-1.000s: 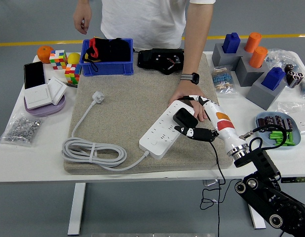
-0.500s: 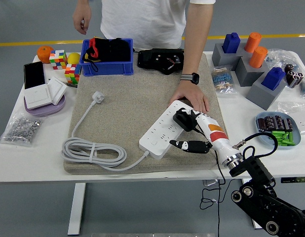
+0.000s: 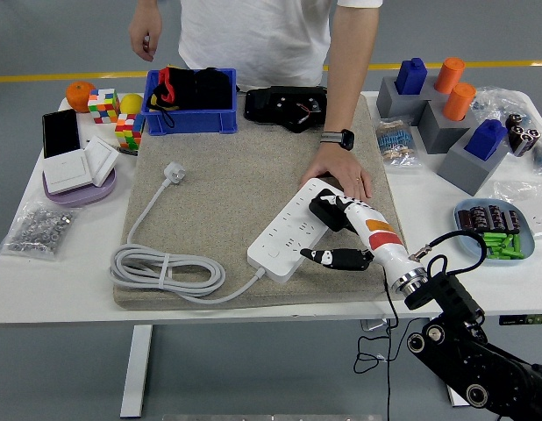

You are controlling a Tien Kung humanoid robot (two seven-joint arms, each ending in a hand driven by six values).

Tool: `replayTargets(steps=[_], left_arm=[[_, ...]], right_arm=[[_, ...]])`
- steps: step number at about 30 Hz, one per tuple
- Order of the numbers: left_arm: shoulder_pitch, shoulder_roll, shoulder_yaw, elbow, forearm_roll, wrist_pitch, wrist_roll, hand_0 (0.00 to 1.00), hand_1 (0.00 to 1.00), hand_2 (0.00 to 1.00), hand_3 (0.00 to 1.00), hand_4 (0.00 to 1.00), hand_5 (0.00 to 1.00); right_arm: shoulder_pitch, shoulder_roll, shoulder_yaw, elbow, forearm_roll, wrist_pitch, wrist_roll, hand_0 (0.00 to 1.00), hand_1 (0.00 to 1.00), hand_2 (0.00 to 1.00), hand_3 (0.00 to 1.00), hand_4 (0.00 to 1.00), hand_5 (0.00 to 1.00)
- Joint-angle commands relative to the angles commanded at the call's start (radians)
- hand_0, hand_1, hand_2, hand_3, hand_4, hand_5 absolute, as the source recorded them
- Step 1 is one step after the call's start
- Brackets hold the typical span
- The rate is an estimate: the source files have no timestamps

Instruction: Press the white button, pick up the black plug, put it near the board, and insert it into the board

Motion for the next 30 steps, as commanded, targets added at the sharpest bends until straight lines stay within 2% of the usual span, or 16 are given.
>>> replayTargets(steps=[13, 30], left_arm=[[0.001, -0.001, 0.004, 0.0, -0.006, 0.0, 0.0, 0.685, 0.675, 0.658, 0.685, 0.562, 0.198], [0.0, -0.001, 0.003, 0.0, -0.011, 0.0, 0.0, 0.685, 0.675, 0.657, 0.686, 0.562, 0.198]], right_arm=[[0.057, 0.02, -0.051, -0.011, 0.006, 0.013, -0.007, 0.888, 0.867, 0.816, 0.797, 0.998, 0.406], [0.099, 0.025, -0.112, -0.071, 0.029, 0.027, -0.016, 0.888, 0.86, 0.81, 0.786, 0.998, 0.404]])
